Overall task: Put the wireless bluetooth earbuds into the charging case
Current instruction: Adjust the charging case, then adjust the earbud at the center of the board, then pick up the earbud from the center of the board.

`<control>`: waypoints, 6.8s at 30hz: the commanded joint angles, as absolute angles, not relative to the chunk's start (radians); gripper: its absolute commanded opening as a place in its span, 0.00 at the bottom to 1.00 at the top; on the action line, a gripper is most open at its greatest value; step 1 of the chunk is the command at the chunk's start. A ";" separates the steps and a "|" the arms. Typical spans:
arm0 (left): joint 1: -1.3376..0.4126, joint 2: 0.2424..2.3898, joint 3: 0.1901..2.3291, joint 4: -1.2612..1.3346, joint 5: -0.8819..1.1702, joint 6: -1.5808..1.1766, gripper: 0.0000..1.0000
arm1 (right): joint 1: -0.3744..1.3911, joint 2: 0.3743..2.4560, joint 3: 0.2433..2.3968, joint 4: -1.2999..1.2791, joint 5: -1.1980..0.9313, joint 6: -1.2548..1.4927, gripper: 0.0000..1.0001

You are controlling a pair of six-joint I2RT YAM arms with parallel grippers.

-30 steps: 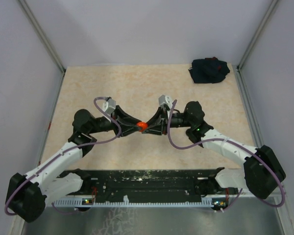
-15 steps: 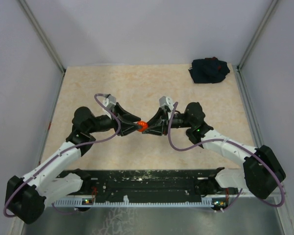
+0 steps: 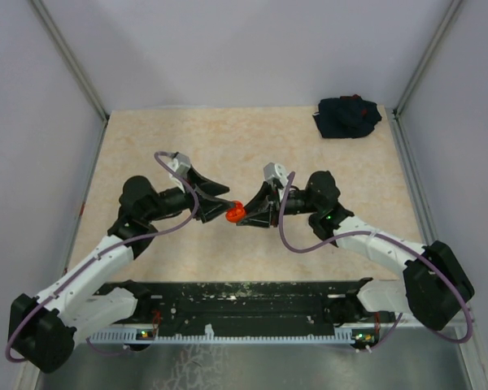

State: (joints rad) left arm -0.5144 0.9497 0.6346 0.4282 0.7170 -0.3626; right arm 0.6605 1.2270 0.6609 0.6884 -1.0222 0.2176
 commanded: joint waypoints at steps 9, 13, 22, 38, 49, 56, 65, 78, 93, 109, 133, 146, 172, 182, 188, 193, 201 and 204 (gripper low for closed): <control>-0.503 0.890 0.731 0.172 0.462 -0.260 0.86 | 0.595 1.197 0.593 0.707 -0.913 0.169 0.00; -0.502 0.881 0.763 0.021 0.294 -0.215 0.88 | 0.589 1.167 0.537 0.695 -0.822 0.146 0.00; -0.495 1.035 0.726 -0.076 0.035 -0.327 0.79 | 0.589 1.127 0.431 0.783 -0.656 0.144 0.00; -0.474 1.509 0.803 -0.025 -0.175 -0.496 0.67 | 0.588 1.114 0.365 0.831 -0.551 0.140 0.00; -0.453 1.659 0.875 -0.016 -0.139 -0.454 0.65 | 0.588 1.109 0.361 0.830 -0.545 0.138 0.00; -0.448 1.736 0.951 -0.075 -0.073 -0.427 0.65 | 0.588 1.105 0.360 0.829 -0.543 0.140 0.00; -0.450 1.786 1.018 -0.147 0.117 -0.377 0.50 | 0.588 1.101 0.359 0.829 -0.546 0.144 0.00; -0.471 1.676 0.981 -0.180 0.135 -0.376 0.53 | 0.588 1.098 0.362 0.825 -0.550 0.145 0.00; -0.450 1.555 0.897 -0.193 -0.075 -0.559 0.61 | 0.588 1.098 0.364 0.819 -0.551 0.140 0.00; -0.458 1.655 0.917 -0.197 -0.242 -0.591 0.49 | 0.588 1.098 0.362 0.822 -0.555 0.141 0.00; -0.490 1.753 1.038 -0.319 -0.218 -0.423 0.42 | 0.589 1.096 0.363 0.821 -0.562 0.142 0.00; -0.452 1.820 1.174 -0.467 -0.120 -0.238 0.37 | 0.589 1.089 0.363 0.816 -0.565 0.140 0.00; -0.422 1.888 1.272 -0.545 -0.044 0.014 0.35 | 0.589 1.084 0.363 0.819 -0.575 0.144 0.00; -0.408 1.903 1.296 -0.599 0.003 0.027 0.32 | 0.589 1.086 0.363 0.819 -0.574 0.143 0.00; -0.403 1.906 1.304 -0.627 0.024 0.030 0.33 | 0.594 1.085 0.364 0.818 -0.572 0.141 0.00; -0.402 1.919 1.309 -0.629 0.029 0.034 0.32 | 0.595 1.085 0.364 0.817 -0.572 0.140 0.00; -0.401 1.928 1.307 -0.628 0.039 0.030 0.27 | 0.595 1.086 0.365 0.818 -0.572 0.140 0.00; -0.401 1.928 1.306 -0.627 0.040 0.025 0.25 | 0.595 1.086 0.365 0.816 -0.571 0.139 0.00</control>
State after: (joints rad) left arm -0.4076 1.9057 1.2900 -0.6102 0.0204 0.0208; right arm 0.5926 1.1191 0.3660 0.7689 -0.5621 0.1497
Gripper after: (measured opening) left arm 0.261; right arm 0.211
